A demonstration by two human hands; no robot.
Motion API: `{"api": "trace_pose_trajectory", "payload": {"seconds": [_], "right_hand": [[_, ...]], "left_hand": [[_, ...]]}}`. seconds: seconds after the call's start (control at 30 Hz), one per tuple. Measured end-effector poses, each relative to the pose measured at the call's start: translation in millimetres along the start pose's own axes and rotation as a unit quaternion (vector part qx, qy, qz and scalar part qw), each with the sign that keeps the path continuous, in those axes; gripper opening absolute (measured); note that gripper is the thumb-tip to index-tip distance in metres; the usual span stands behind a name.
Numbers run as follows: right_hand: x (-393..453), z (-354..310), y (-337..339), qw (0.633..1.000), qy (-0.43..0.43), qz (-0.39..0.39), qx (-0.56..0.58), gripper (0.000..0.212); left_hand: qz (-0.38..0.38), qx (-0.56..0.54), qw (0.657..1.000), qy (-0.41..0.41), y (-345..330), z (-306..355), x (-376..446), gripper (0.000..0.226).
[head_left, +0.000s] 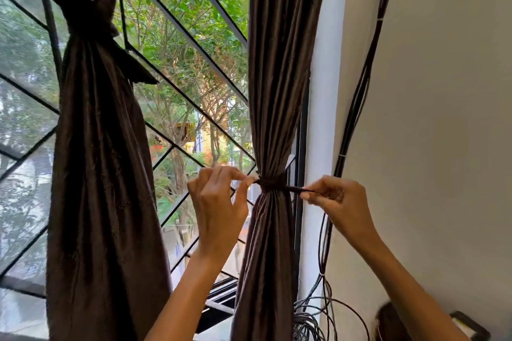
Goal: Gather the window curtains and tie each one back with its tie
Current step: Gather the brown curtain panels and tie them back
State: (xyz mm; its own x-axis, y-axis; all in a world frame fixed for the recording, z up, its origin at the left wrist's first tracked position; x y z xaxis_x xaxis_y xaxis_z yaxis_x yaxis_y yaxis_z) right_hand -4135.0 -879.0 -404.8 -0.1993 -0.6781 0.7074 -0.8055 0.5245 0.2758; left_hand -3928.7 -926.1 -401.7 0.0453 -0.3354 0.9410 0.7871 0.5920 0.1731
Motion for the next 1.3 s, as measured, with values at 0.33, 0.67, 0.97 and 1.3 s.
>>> {"api": "trace_pose_trajectory", "payload": {"seconds": [0.33,0.67,0.97,1.3], "right_hand": [[7,-7,-9,1.000,-0.010,0.014,0.025,0.013],[16,-8,-29,0.997,0.063,0.029,-0.039,0.012],[17,15,-19,0.998,0.039,0.040,-0.016,0.012],[35,29,-13,0.995,-0.011,0.045,0.089,0.019]], "left_hand": [[-0.099,-0.166,0.976,0.101,-27,13,-4,0.030],[-0.059,-0.107,0.989,0.086,-30,3,9,0.019],[-0.059,-0.154,0.980,0.108,-33,-1,4,0.023],[-0.127,-0.315,0.927,0.160,-90,15,5,0.029]]}}
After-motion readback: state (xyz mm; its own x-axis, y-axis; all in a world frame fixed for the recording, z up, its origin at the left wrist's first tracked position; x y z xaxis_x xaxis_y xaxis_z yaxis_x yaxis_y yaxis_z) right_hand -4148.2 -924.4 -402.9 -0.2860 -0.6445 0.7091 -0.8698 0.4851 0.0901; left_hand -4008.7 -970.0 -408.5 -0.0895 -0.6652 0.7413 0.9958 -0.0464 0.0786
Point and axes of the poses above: each hand's wrist, its own x-axis towards the middle knuckle, its own y-axis out of the back of the hand, z = x × y, the point moved 3 cm from there along x, towards the middle knuckle, and after that the axes turned 2 degrees about -z, right-handed, at the moved point
